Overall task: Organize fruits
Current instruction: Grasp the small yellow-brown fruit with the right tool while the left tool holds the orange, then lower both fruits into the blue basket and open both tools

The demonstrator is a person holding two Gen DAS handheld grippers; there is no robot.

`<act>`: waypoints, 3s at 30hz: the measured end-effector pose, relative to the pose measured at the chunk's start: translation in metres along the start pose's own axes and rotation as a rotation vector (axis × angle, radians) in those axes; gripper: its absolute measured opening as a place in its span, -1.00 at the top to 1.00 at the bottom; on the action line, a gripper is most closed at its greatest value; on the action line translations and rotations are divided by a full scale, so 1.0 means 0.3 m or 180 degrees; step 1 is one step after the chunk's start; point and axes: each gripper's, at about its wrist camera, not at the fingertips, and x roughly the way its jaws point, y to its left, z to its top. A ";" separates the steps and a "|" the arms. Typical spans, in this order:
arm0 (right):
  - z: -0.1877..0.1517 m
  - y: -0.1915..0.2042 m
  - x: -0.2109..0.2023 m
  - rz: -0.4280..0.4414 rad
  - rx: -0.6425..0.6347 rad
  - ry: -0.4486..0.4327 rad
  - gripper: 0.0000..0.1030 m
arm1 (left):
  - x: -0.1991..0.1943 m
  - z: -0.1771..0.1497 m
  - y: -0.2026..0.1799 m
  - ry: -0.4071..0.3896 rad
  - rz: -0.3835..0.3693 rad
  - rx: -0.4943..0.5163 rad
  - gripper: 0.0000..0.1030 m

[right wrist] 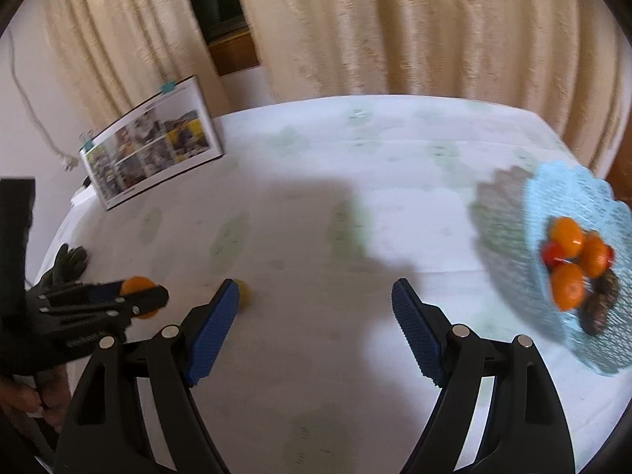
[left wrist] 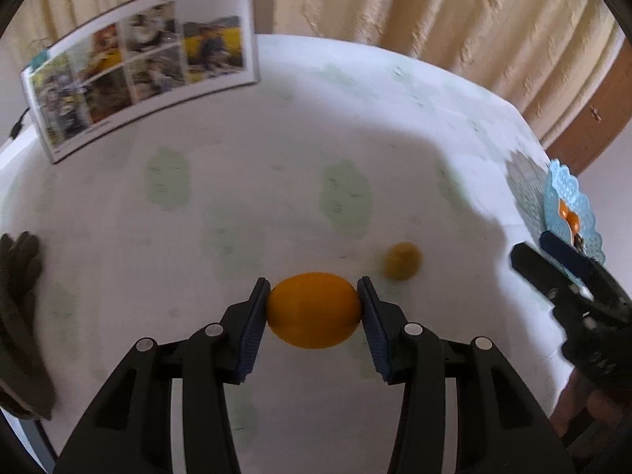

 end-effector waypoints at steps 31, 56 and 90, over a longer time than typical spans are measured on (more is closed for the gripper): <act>0.039 0.049 0.051 0.0066 -0.0127 0.0091 0.44 | -0.103 0.028 0.041 -0.0149 0.0126 -0.0002 0.11; 0.044 -0.454 -0.315 -0.0432 0.0544 -0.0493 0.44 | -0.128 0.063 -0.344 -0.0259 0.0068 0.0403 0.11; -0.188 -0.836 -0.520 -0.0892 0.1160 -0.0554 -0.19 | -0.025 0.085 -0.955 -0.0210 -0.0548 0.1145 0.11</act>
